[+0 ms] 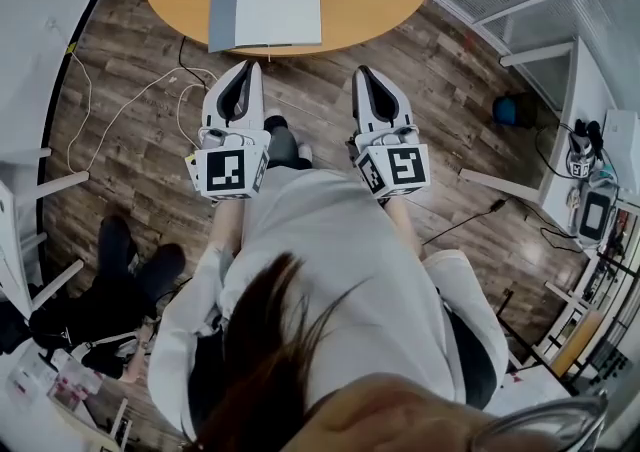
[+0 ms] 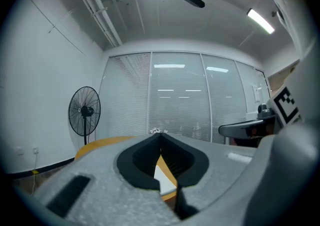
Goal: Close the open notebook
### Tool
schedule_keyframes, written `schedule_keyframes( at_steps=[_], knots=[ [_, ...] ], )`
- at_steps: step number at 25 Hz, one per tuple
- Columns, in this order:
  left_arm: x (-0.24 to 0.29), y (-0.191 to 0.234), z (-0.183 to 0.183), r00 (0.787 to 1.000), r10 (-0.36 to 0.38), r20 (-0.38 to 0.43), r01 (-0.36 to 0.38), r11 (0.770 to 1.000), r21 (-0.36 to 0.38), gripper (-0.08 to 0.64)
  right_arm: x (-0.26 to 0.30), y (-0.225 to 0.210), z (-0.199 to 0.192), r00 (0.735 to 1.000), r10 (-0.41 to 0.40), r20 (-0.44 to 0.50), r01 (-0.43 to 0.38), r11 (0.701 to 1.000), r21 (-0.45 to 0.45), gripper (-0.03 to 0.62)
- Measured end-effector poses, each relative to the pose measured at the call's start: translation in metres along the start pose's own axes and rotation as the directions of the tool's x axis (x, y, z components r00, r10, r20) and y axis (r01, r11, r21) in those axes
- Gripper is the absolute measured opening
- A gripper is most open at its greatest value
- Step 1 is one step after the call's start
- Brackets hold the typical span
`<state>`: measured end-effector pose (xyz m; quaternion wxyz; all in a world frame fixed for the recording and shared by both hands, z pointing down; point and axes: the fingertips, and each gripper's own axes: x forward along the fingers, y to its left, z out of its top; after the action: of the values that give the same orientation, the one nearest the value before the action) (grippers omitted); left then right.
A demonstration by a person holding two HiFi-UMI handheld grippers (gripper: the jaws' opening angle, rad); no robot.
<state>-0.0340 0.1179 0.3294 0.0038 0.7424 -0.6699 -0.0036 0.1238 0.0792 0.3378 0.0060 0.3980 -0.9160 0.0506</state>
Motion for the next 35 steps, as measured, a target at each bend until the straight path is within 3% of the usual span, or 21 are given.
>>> schedule_keyframes(
  at_steps=[8,19,35],
  knots=[
    [0.054,0.035,-0.009,0.998,-0.042,-0.037,0.041,0.999,-0.017,0.015,0.055,-0.014,0.0,0.999,-0.035,-0.02,0.035,0.999,0.011,0.002],
    [0.143,0.104,-0.001,0.992,-0.124,-0.027,0.123,0.992,-0.016,0.015,0.158,-0.025,0.013,0.996,-0.089,-0.003,0.089,0.996,0.017,0.002],
    [0.163,0.163,-0.016,0.993,-0.105,-0.061,0.102,0.994,-0.041,0.015,0.217,-0.018,0.006,0.995,-0.09,-0.033,0.091,0.995,0.031,0.002]
  ],
)
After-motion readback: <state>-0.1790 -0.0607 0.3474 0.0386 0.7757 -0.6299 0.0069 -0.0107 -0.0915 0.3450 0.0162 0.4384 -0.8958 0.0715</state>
